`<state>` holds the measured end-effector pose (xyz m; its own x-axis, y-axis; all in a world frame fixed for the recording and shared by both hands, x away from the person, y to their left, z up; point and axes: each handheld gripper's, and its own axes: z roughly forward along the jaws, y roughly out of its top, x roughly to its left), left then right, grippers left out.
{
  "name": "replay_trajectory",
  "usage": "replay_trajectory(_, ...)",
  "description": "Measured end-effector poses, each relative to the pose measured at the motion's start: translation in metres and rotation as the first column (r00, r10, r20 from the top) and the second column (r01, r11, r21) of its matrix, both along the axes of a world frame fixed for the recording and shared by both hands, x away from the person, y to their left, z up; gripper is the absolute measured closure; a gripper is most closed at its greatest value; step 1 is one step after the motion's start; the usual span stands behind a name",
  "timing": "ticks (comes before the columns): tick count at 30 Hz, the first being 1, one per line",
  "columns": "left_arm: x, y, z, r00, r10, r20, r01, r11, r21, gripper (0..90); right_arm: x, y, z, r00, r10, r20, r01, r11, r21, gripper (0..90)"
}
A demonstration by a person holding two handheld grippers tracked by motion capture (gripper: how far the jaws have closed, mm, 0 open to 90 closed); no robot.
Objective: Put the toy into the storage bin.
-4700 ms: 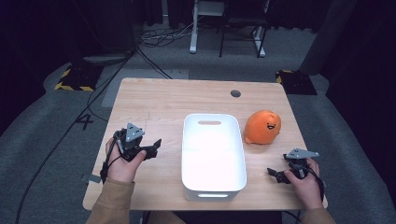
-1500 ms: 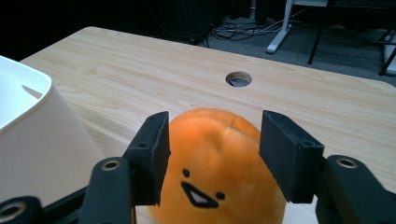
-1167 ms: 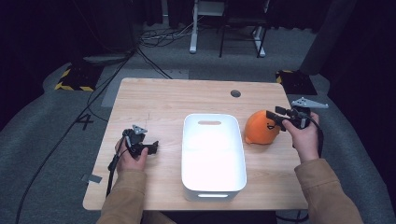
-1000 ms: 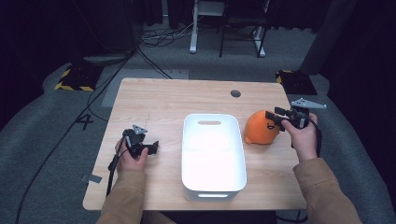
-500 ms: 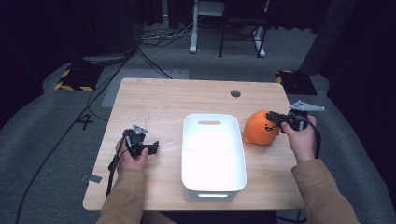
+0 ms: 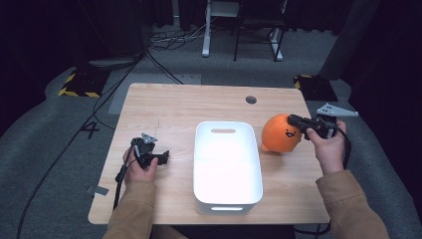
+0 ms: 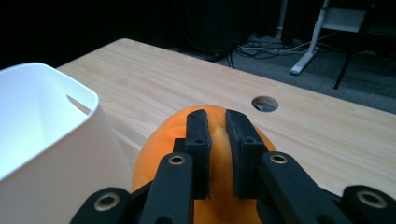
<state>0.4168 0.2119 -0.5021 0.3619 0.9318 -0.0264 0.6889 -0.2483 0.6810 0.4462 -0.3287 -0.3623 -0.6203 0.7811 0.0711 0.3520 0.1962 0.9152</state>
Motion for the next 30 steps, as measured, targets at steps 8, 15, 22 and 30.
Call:
replay_trajectory(8,0.000,0.000,0.000,1.0000,0.000,0.000,0.000,1.0000,0.000,15.1,-0.010,-0.001,0.023,0.9987,0.029,0.043,-0.029,0.9995,0.007,80.2)
replay_trajectory(15,0.000,0.000,0.000,1.0000,0.001,0.000,-0.001,1.0000,0.001,15.1,-0.019,0.000,0.041,0.9965,0.048,0.068,-0.049,0.9988,0.009,80.3)
replay_trajectory(22,0.000,0.000,0.000,1.0000,0.000,-0.001,0.000,1.0000,-0.001,15.1,-0.028,0.007,0.056,0.9937,0.076,0.082,-0.077,0.9971,0.002,80.3)
replay_trajectory(30,0.000,0.000,0.000,1.0000,-0.001,-0.002,0.001,1.0000,-0.001,15.1,-0.037,0.011,0.075,0.9876,0.109,0.113,-0.110,0.9939,0.006,80.4)
